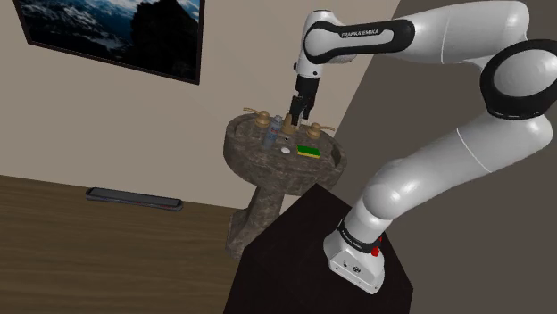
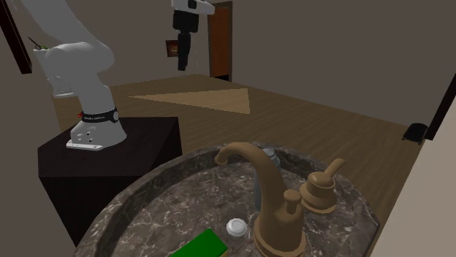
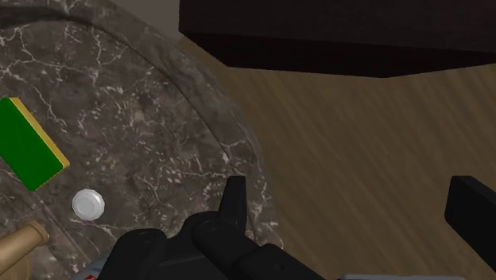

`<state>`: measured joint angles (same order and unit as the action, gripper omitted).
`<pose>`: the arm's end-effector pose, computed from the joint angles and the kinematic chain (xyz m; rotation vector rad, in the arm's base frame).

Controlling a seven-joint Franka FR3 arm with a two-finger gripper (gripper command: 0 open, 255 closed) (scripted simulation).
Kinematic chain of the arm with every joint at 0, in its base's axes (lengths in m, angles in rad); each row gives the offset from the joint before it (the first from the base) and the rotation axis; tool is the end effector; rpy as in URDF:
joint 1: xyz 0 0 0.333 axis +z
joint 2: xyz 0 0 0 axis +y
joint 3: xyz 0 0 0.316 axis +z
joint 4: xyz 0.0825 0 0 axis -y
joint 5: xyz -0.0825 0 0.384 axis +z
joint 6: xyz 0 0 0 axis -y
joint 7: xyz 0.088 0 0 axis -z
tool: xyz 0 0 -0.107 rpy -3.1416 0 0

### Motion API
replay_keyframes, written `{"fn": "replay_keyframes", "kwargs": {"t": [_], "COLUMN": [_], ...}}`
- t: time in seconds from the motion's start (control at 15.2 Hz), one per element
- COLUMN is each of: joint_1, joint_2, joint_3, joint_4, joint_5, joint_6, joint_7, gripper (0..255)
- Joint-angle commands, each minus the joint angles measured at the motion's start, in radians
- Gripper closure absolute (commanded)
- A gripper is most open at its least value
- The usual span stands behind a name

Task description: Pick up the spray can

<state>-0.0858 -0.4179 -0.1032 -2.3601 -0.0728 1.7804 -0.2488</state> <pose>0.3962 -0.0845 0.4721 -3.1202 -0.1453 0.2590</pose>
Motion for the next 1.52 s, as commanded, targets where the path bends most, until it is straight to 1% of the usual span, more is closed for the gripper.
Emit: {"fn": "replay_keyframes", "kwargs": {"t": [0.0, 0.33, 0.73, 1.06, 1.45], "joint_1": [-0.013, -0.038, -0.073, -0.117, -0.192], "joint_2": [0.063, 0.227, 0.436, 0.616, 0.84], "joint_3": [-0.027, -0.085, -0.139, -0.165, -0.169], "joint_4": [0.032, 0.124, 0.272, 0.429, 0.665], "joint_5": [0.0, 0.025, 0.093, 0.172, 0.271], "joint_6": [0.043, 0.139, 0.218, 0.248, 0.241], "joint_7": [-0.023, -0.081, -0.162, -0.232, -0.298], "gripper": [0, 0, 0, 0, 0]}}
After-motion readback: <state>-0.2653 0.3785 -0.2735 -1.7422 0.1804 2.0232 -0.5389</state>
